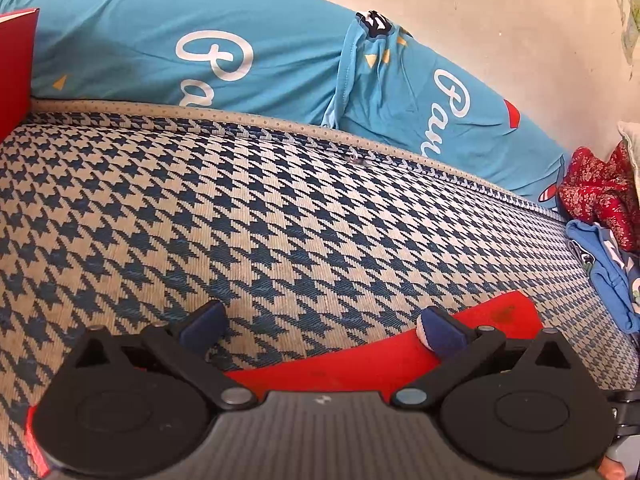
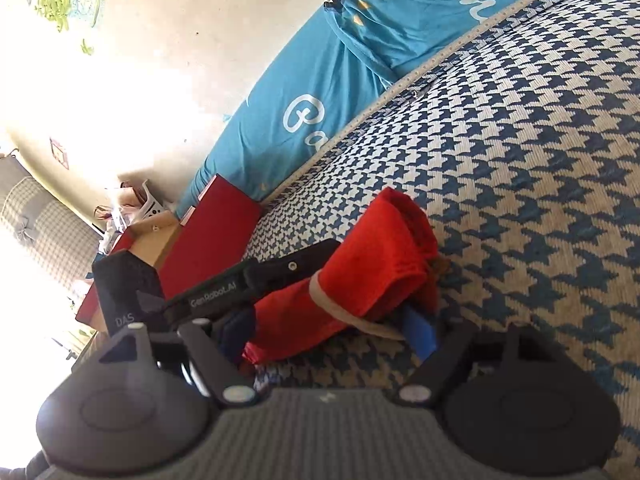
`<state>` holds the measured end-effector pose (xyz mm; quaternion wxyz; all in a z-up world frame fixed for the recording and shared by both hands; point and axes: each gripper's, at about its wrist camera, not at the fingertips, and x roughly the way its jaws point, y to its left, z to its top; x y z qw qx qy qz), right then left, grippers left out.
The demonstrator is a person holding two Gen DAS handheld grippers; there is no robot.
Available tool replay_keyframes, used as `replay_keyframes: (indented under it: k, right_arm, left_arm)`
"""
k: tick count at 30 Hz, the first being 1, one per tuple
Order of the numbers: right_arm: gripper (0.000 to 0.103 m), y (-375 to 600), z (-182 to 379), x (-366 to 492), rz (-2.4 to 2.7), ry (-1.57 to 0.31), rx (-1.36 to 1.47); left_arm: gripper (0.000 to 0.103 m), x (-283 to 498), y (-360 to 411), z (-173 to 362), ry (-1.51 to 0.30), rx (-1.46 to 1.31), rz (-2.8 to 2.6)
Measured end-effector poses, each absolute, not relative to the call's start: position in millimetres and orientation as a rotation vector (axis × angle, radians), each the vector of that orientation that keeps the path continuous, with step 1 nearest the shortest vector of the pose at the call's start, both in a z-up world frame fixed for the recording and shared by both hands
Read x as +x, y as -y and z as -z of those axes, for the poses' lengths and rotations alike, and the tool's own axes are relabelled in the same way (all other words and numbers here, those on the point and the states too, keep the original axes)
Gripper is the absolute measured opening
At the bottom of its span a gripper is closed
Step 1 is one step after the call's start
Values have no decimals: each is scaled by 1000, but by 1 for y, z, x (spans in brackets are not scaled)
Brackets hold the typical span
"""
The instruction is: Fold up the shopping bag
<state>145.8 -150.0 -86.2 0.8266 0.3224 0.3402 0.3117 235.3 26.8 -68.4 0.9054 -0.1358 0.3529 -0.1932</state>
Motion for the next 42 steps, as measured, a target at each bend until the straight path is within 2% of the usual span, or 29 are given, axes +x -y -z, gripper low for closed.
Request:
replay_keyframes:
  k: [5,8,9,15,22,31,34,36,39,42]
  right_arm:
    - [81,155,92,144,-684,-696,723]
    - [100,163,97,144,-714,-665,827]
    - [103,167,98,146,-713,-659,887]
    - [102,182,106,153,-649,-652,1109]
    - [100,156,97,156,-481,-728,1046]
    - [99,144,106,164,-314,-686,1117]
    - [87,144,109,167,-279,-696,1120]
    - [68,148,112,168,-250,-710,1132]
    - [48,150,117,174,-225,-735,1118]
    - [48,145,117,177,-225,-744,1034]
  left_arm:
    - [103,237,-27,70,-732,-282,407]
    - [103,234,-29,70,-732,-258,410]
    - [103,233,-27,69,-729,-247,407]
    - [103,228,-26,70,-717,-231,401]
    - [103,216,-34,70,-699,-230,401]
    - [103,206,-41,71,-686,-234,394]
    - [103,201,-45,71,-680,-247,394]
    - [103,199,-49,71,-676,-261,395]
    - [103,195,-53,71,-672,-265,395]
    - [103,190,-57,71,-669,-263,392]
